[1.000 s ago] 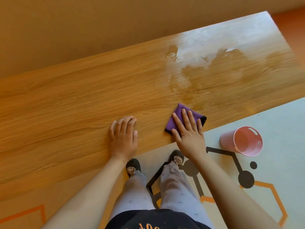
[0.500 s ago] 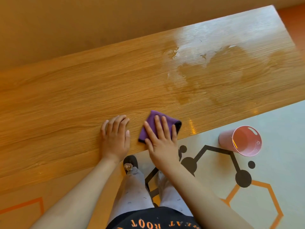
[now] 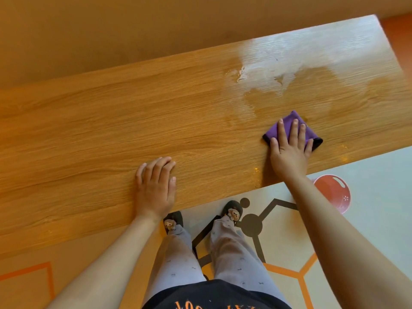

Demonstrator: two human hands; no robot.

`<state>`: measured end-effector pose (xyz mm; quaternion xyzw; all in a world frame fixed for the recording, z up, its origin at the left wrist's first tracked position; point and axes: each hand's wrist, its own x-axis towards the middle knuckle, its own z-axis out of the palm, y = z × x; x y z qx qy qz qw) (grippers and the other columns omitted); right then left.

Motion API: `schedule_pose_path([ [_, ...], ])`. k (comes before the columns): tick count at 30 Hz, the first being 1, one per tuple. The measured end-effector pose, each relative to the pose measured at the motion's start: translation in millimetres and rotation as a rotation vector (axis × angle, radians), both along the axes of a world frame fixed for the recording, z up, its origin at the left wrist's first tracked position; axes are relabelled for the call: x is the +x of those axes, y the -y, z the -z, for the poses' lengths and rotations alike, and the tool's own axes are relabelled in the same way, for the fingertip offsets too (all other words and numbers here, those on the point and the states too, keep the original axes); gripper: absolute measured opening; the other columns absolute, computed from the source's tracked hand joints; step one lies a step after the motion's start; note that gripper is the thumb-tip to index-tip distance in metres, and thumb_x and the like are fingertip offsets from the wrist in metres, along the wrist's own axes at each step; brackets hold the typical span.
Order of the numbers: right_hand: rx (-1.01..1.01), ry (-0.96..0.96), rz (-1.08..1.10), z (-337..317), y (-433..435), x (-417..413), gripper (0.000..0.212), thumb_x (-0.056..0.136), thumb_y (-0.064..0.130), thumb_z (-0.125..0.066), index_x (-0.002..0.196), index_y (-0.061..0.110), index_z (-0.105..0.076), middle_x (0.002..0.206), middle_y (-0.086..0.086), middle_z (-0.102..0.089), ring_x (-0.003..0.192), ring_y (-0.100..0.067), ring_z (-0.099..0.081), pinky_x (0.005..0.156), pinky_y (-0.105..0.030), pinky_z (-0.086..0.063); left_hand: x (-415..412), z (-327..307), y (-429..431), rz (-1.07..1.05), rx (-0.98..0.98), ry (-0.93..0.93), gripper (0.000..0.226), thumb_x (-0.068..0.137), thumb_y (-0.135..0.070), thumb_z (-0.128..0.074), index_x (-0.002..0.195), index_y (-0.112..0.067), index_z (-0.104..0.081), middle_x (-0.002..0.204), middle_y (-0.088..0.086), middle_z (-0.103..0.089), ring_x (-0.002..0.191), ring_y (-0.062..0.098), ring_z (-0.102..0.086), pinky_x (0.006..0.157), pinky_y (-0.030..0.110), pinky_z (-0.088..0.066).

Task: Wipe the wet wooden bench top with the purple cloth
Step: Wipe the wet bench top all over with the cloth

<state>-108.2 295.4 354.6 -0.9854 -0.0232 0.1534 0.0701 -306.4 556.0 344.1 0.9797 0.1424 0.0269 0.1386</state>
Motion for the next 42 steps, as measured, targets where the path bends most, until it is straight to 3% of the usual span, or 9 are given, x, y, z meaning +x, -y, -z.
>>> schedule_pose_path([
  [7,0.082,0.0,-0.45,1,-101,-90,0.056,0.094,0.049,-0.015,0.149,0.04,-0.007,0.16,0.002,0.003,0.146,-0.015,0.014,0.116,-0.043,0.013,1,1,0,-0.01,-0.008,0.009,0.037,0.087,-0.026,-0.041,0.12,-0.014,-0.055,0.129,0.004,-0.054,0.125,0.021,-0.042,0.11,0.043,-0.019],
  [11,0.124,-0.017,-0.575,3,-129,-66,0.053,0.098,0.047,-0.023,0.148,0.043,-0.007,0.16,0.007,0.003,0.146,-0.013,0.012,0.116,-0.04,0.014,3,0,-2,-0.009,-0.003,0.0,0.038,0.087,-0.025,-0.041,0.121,-0.014,-0.055,0.13,0.004,-0.054,0.126,0.022,-0.042,0.109,0.042,-0.02],
  [14,0.099,-0.016,-0.493,3,-111,-24,0.054,0.098,0.047,-0.027,0.147,0.045,-0.005,0.159,0.009,0.007,0.146,-0.011,0.013,0.116,-0.038,0.013,3,1,-1,-0.005,-0.009,-0.005,0.038,0.087,-0.025,-0.04,0.121,-0.014,-0.055,0.13,0.004,-0.053,0.125,0.022,-0.041,0.109,0.042,-0.021],
  [19,0.036,0.001,-0.166,-1,-34,51,0.054,0.099,0.046,-0.026,0.149,0.041,-0.006,0.16,0.003,0.006,0.146,-0.015,0.012,0.117,-0.043,0.009,3,1,-1,-0.002,0.003,-0.006,0.038,0.087,-0.026,-0.04,0.12,-0.013,-0.055,0.129,0.005,-0.054,0.124,0.022,-0.041,0.107,0.042,-0.021],
  [23,-0.003,0.008,-0.031,-2,-26,52,0.056,0.099,0.044,-0.024,0.151,0.035,-0.003,0.16,-0.001,0.008,0.146,-0.018,0.012,0.117,-0.049,0.007,3,0,0,-0.006,0.005,-0.009,0.038,0.087,-0.026,-0.04,0.12,-0.013,-0.055,0.128,0.004,-0.054,0.124,0.022,-0.041,0.107,0.042,-0.022],
  [30,0.101,-0.002,-0.517,0,-138,-48,0.056,0.097,0.047,-0.024,0.149,0.04,-0.006,0.16,0.001,0.006,0.146,-0.018,0.013,0.114,-0.043,0.015,3,-1,-1,-0.013,0.003,-0.042,0.039,0.087,-0.026,-0.04,0.121,-0.014,-0.054,0.131,0.004,-0.053,0.125,0.022,-0.042,0.107,0.044,-0.025],
  [34,0.175,-0.031,-0.657,1,-160,-43,0.053,0.099,0.046,-0.027,0.149,0.041,-0.009,0.16,0.005,0.004,0.146,-0.013,0.014,0.116,-0.041,0.014,4,-3,-1,-0.022,0.007,-0.034,0.039,0.087,-0.026,-0.04,0.122,-0.014,-0.054,0.131,0.004,-0.053,0.125,0.023,-0.042,0.107,0.043,-0.024],
  [36,0.184,-0.007,-0.633,2,-147,-21,0.053,0.098,0.046,-0.028,0.148,0.043,-0.011,0.16,0.007,0.002,0.146,-0.011,0.011,0.117,-0.039,0.013,5,-3,1,-0.025,0.005,-0.021,0.039,0.087,-0.025,-0.041,0.122,-0.014,-0.054,0.13,0.004,-0.053,0.124,0.023,-0.042,0.107,0.042,-0.023],
  [42,0.078,-0.012,-0.27,-2,-71,88,0.055,0.098,0.048,-0.025,0.149,0.042,-0.006,0.16,0.003,0.007,0.146,-0.015,0.012,0.117,-0.044,0.01,5,-1,0,-0.029,-0.001,-0.025,0.038,0.086,-0.024,-0.041,0.121,-0.013,-0.052,0.129,0.006,-0.052,0.123,0.024,-0.042,0.107,0.043,-0.024],
])
